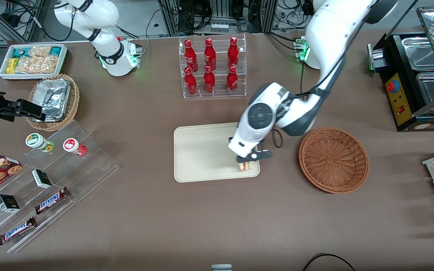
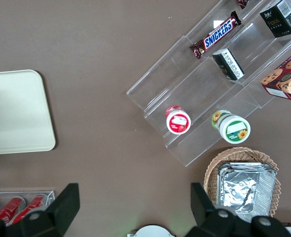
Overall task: Place sandwich from basket to tray
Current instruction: 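Lift the sandwich and carry it over the cream tray, then lower the sandwich onto the tray and open the left gripper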
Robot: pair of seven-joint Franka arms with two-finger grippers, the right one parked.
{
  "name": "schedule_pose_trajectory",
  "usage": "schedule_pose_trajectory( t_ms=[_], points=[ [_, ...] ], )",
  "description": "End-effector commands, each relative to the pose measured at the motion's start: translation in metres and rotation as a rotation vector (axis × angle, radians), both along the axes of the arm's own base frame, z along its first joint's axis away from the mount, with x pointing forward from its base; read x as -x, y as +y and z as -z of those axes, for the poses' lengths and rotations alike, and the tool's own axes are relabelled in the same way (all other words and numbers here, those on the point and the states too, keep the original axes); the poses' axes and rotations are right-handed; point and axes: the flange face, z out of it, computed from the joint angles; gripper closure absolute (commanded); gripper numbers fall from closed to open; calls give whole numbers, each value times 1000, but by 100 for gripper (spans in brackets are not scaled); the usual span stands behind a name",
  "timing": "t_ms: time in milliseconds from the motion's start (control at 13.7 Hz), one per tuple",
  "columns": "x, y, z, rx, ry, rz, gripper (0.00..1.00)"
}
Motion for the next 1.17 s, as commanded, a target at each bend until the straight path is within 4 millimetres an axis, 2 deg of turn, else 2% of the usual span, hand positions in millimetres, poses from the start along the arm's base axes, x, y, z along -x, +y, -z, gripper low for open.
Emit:
schedule_pose_trajectory(
  t_ms=[0, 146, 293, 439, 585, 805, 1098],
  points=[
    [-2, -34, 10, -10, -16, 1, 100],
    [7, -58, 21, -7, -11, 28, 100],
    [8, -67, 29, -1, -5, 30, 100],
    [19, -83, 35, 3, -2, 49, 100],
    [20, -87, 45, -3, 6, 37, 100],
    [25, -93, 47, -2, 7, 45, 100],
    [27, -98, 63, -40, -22, 31, 100]
  ],
)
